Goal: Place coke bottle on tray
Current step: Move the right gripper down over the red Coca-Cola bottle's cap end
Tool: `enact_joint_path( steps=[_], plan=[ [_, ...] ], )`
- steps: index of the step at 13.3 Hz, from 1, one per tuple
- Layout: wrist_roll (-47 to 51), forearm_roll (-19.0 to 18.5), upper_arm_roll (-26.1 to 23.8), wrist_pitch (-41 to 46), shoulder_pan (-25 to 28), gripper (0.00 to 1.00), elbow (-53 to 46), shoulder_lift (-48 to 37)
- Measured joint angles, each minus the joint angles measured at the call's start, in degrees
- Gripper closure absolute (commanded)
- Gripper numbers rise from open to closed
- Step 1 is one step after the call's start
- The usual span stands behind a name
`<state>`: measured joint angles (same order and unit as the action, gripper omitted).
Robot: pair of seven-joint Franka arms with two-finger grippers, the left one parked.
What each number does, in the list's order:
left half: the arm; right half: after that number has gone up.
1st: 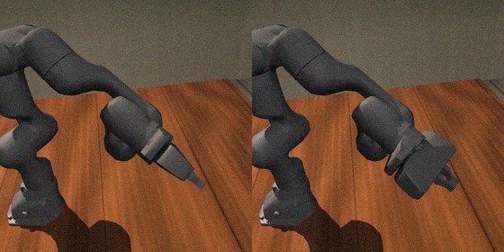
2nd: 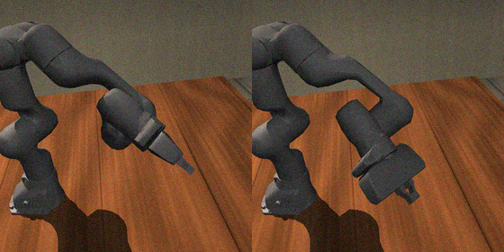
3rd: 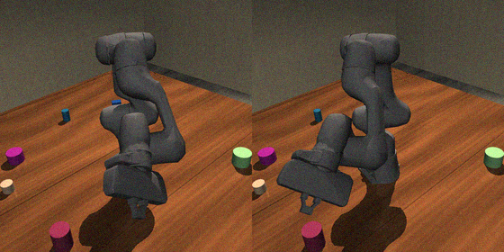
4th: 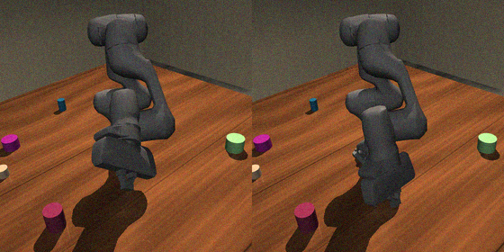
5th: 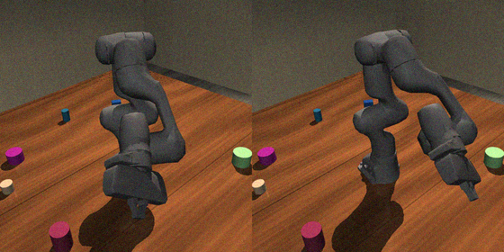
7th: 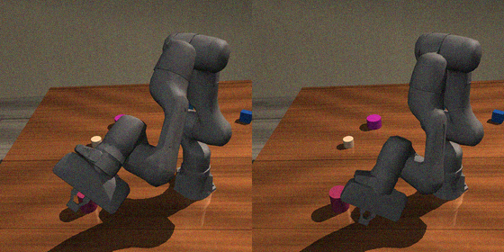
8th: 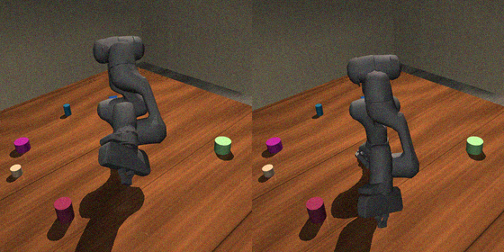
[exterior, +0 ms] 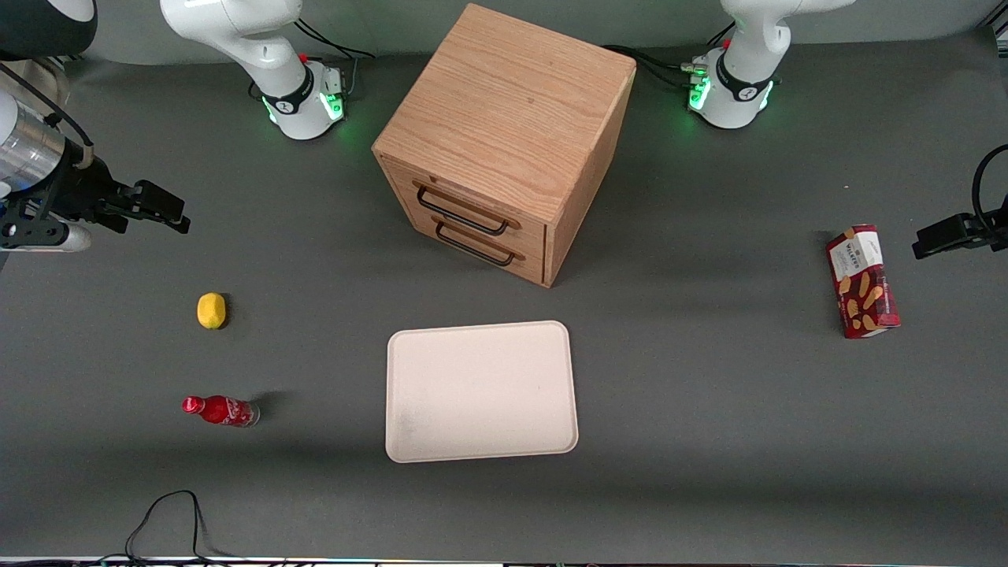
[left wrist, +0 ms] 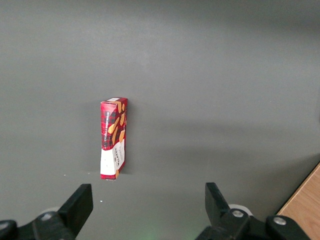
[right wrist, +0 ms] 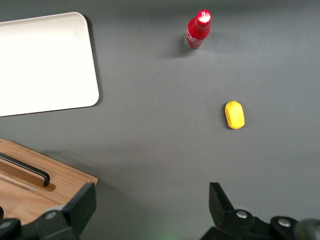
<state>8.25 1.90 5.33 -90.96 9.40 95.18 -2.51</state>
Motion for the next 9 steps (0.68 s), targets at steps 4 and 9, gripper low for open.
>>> enact_joint_path(
  steps=[4, 9],
  plan=[
    [0.0, -0.1, 0.2, -0.1, -0.1, 0.0, -0.3, 0.3],
    [-6.6, -0.3, 2.9, -0.6, -1.5, 0.0, -10.1, 9.4]
  ],
)
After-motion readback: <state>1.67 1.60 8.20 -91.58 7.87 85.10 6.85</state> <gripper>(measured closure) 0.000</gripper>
